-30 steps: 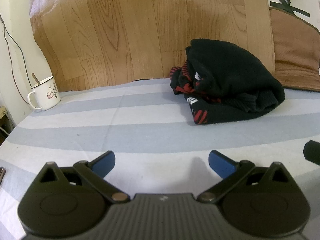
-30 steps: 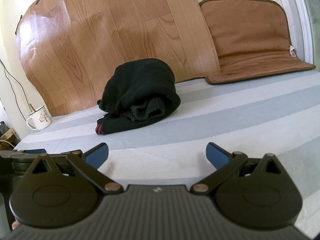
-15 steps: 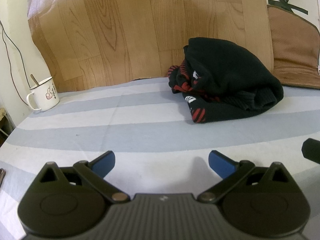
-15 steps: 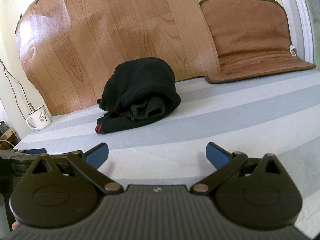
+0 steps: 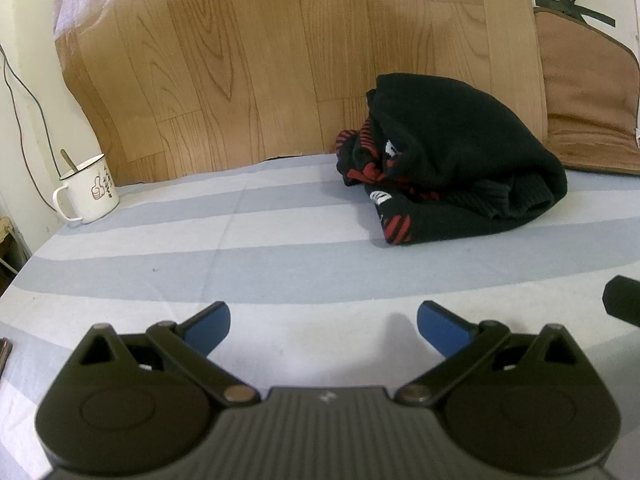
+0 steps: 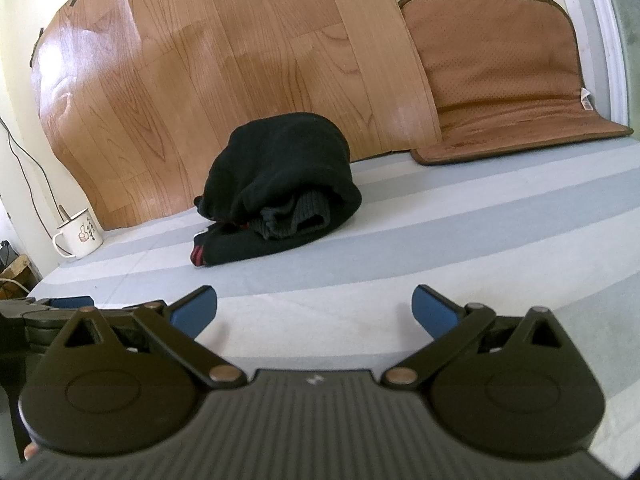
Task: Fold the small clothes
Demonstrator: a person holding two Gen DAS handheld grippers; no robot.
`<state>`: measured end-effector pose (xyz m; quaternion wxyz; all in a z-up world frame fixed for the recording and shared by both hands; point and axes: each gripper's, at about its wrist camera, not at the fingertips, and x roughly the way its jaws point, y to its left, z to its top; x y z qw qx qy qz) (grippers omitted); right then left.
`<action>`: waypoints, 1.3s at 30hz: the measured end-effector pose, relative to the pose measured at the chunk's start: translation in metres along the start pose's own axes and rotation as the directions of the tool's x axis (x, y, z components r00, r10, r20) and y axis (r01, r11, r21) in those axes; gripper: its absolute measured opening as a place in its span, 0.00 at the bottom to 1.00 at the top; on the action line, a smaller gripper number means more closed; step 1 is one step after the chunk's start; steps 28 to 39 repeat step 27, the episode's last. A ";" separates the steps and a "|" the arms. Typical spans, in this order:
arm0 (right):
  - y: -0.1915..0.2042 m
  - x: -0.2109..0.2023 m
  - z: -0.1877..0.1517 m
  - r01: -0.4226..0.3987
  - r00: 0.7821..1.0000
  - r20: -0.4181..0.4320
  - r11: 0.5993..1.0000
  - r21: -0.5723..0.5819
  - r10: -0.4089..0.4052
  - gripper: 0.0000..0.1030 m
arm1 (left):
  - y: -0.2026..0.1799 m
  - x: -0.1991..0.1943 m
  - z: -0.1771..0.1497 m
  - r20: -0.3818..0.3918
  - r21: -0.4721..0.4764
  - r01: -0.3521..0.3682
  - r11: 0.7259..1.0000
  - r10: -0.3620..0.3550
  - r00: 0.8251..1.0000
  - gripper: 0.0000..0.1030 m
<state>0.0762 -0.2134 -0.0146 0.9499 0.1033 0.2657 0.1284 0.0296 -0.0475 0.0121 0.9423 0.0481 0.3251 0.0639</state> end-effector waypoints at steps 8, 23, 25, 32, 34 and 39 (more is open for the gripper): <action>-0.001 0.000 0.000 -0.002 1.000 0.000 1.000 -0.001 0.002 1.00 | 0.000 0.000 -0.001 0.000 0.001 -0.003 1.000 0.003 1.000 1.00; -0.001 0.000 -0.001 -0.005 1.000 0.004 1.000 0.009 0.005 1.00 | -0.002 -0.003 -0.002 0.024 0.017 -0.004 1.000 0.004 1.000 1.00; 0.000 0.001 -0.001 -0.005 1.000 0.005 1.000 0.009 0.005 1.00 | -0.003 -0.003 -0.002 0.026 0.024 -0.006 1.000 0.006 1.000 1.00; -0.001 0.001 -0.001 -0.005 1.000 0.005 1.000 0.008 0.005 1.00 | -0.003 -0.001 -0.002 0.019 0.025 -0.006 1.000 0.006 1.000 1.00; -0.001 0.001 -0.001 -0.005 1.000 0.005 1.000 0.008 0.005 1.00 | -0.003 -0.001 -0.002 0.019 0.025 -0.006 1.000 0.006 1.000 1.00; -0.001 0.001 -0.001 -0.005 1.000 0.005 1.000 0.008 0.005 1.00 | -0.003 -0.001 -0.002 0.019 0.025 -0.006 1.000 0.006 1.000 1.00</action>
